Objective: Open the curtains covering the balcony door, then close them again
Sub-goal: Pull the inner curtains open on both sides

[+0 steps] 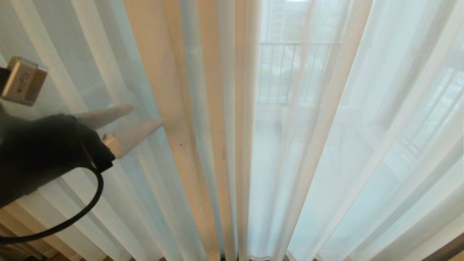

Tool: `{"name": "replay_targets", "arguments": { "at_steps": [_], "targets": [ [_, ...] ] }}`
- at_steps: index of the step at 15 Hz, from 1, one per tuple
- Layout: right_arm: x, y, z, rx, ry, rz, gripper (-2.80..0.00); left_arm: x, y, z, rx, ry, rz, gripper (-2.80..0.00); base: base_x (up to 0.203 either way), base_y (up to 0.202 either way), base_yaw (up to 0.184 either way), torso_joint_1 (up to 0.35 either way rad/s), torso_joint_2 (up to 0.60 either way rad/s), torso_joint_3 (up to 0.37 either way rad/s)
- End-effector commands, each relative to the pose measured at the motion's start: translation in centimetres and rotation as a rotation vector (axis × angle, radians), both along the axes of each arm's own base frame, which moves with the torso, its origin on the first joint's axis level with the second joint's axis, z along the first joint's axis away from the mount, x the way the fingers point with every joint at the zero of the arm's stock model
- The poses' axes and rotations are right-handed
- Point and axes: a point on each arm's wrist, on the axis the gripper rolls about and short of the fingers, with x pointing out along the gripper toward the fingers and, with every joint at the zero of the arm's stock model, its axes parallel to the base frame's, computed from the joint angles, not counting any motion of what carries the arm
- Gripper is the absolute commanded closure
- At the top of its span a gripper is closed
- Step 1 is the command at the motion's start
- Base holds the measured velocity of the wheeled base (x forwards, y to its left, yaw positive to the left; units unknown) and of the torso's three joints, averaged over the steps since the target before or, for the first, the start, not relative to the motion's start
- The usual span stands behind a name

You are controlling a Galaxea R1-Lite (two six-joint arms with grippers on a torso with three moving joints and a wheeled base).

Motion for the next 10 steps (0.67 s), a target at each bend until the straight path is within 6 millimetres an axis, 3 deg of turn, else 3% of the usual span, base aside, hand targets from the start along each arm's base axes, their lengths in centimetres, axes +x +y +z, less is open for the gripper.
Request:
{"name": "replay_targets", "arguments": {
  "at_steps": [1, 10],
  "targets": [
    [0.0, 0.0, 0.0, 0.000, -0.001, 0.000, 0.00, 2.2, -0.7, -0.5, 0.008, 0.025, 0.031, -2.80, 0.000, 0.000, 0.000, 0.000, 0.00, 0.000],
    [0.0, 0.0, 0.0, 0.000, -0.001, 0.001, 0.00, 8.3, -3.4, 0.3, -0.013, 0.013, 0.070, -2.80, 0.000, 0.000, 0.000, 0.000, 0.00, 0.000]
  ]
}}
